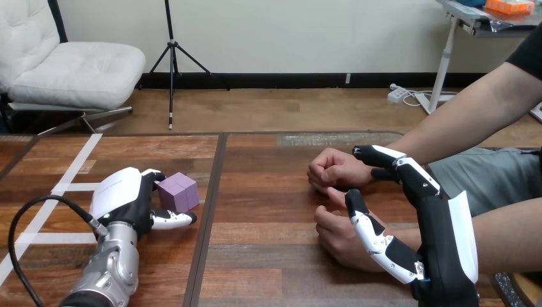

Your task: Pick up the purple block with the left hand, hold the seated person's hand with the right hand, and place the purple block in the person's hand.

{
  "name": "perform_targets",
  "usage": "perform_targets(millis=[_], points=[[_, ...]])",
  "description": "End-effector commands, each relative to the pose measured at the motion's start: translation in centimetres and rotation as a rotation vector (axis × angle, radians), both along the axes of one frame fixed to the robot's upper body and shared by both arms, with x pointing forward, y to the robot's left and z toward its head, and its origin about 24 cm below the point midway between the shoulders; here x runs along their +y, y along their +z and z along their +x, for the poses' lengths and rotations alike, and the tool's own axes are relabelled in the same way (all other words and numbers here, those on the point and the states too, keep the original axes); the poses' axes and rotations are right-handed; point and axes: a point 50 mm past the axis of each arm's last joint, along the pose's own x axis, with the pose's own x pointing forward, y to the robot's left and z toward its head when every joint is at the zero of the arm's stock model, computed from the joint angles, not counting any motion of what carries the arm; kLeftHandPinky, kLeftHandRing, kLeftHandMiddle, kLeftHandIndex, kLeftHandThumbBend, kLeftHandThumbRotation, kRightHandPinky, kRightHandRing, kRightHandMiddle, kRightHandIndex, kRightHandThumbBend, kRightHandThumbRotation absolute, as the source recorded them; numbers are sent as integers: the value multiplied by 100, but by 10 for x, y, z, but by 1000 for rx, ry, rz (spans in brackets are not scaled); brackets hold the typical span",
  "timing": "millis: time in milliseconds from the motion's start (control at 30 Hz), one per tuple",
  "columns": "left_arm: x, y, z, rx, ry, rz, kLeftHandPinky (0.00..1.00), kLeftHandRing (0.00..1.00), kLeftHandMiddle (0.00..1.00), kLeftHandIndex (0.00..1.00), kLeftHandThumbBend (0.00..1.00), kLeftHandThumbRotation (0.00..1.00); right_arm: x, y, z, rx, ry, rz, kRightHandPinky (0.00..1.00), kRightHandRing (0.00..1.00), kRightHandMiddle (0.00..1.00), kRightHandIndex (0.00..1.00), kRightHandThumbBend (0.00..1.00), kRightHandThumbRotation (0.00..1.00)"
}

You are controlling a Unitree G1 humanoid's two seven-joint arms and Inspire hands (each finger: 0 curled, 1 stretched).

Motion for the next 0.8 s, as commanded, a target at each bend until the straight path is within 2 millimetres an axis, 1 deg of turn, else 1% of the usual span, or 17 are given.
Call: perform_targets(millis=[0,233,433,767], points=[[-9,29,23,-117,-18,-22,67,75,78,79,77,32,2,17,8,-91,6,7,72,76,75,71,38,25],[-11,28,24,-108,-21,-21,66,74,78,79,76,32,2,17,7,-97,2,13,72,76,74,71,38,25],[-12,28,24,-91,-20,-18,67,75,78,79,76,33,1,17,7,-99,-4,3,72,76,74,71,38,25],[-12,26,23,-90,-16,-26,67,75,79,79,77,34,1,17,7,-99,-5,6,72,76,74,71,37,25]])
